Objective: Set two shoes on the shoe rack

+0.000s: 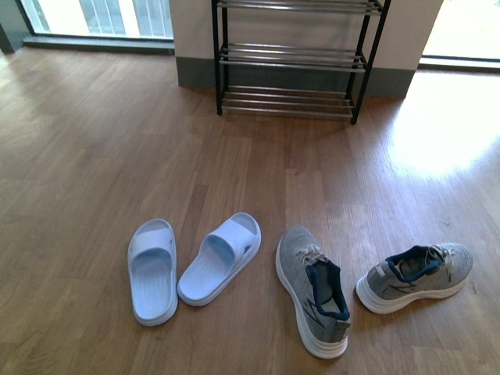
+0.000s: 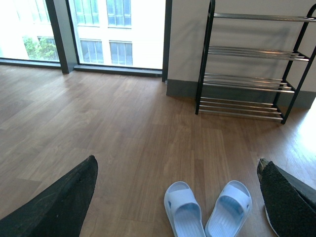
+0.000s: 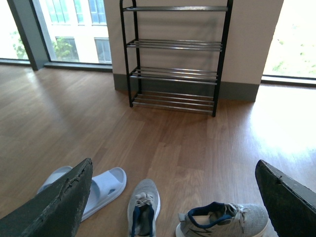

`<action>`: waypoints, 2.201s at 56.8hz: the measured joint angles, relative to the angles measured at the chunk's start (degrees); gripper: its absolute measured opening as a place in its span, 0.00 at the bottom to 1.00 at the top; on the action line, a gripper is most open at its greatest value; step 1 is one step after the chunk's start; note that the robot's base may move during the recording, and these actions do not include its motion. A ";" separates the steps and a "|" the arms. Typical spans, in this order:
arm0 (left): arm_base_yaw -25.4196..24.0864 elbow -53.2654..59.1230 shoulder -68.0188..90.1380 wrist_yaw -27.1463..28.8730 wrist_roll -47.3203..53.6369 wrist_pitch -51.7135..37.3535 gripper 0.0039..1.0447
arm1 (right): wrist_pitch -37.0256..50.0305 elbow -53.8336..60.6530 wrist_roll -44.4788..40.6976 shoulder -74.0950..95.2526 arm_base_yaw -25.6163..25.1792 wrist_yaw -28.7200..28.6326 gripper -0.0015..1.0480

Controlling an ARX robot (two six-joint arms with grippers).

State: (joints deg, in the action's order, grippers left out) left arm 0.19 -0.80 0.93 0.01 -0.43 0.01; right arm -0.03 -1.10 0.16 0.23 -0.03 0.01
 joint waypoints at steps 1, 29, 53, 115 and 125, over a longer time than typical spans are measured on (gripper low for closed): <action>0.00 0.00 0.00 0.00 -0.02 0.02 0.91 | 0.02 0.00 0.00 0.00 -0.02 0.00 0.91; 0.00 0.00 0.00 0.00 0.00 0.00 0.91 | 0.02 0.00 0.00 0.00 0.00 0.00 0.91; 0.00 0.00 0.00 0.00 0.00 0.00 0.91 | 6.49 -2.45 1.14 17.27 -1.86 11.61 0.91; 0.00 0.00 0.00 0.00 0.00 0.00 0.91 | 14.14 -63.17 16.87 141.96 -18.91 7.50 0.91; 0.00 0.00 0.00 0.00 0.00 0.00 0.91 | 12.07 -67.25 17.94 146.64 -18.05 7.21 0.91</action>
State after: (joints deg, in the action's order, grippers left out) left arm 0.19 -0.80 0.93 0.01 -0.43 0.01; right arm 12.03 -68.36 18.11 146.87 -18.09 7.22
